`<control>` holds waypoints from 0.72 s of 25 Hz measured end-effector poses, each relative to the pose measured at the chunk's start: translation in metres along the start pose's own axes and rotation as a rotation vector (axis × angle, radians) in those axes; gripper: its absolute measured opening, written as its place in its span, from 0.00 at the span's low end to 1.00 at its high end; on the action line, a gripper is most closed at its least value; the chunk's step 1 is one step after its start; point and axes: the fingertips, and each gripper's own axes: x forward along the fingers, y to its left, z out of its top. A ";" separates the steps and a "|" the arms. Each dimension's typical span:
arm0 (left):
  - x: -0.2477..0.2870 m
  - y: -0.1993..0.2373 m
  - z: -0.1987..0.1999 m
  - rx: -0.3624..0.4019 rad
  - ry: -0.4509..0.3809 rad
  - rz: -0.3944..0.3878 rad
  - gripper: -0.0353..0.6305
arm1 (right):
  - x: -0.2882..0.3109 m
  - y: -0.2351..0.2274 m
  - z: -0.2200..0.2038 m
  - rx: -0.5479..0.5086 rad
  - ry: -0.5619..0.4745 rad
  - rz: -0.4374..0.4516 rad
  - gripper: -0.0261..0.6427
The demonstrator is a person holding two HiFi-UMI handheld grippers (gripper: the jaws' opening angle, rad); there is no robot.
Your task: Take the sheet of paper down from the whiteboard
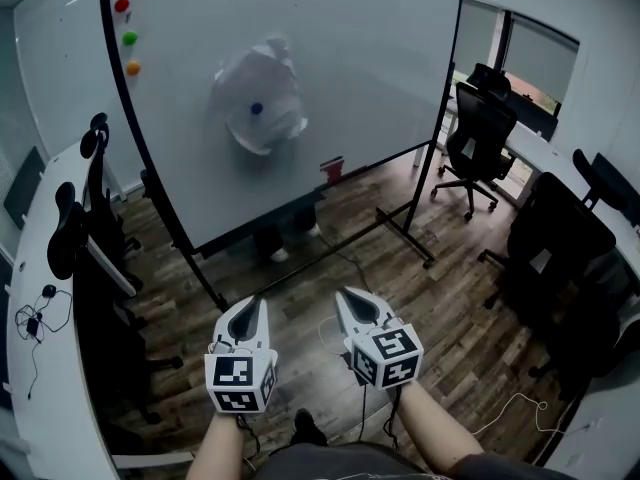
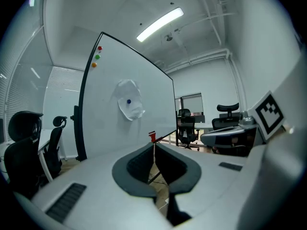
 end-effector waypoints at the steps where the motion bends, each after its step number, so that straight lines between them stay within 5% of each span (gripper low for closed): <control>1: 0.011 0.008 0.001 -0.002 0.000 -0.003 0.09 | 0.012 -0.003 0.003 0.002 -0.003 -0.004 0.07; 18: 0.134 0.082 0.013 -0.011 0.007 -0.081 0.09 | 0.128 -0.042 0.021 0.010 0.016 -0.080 0.07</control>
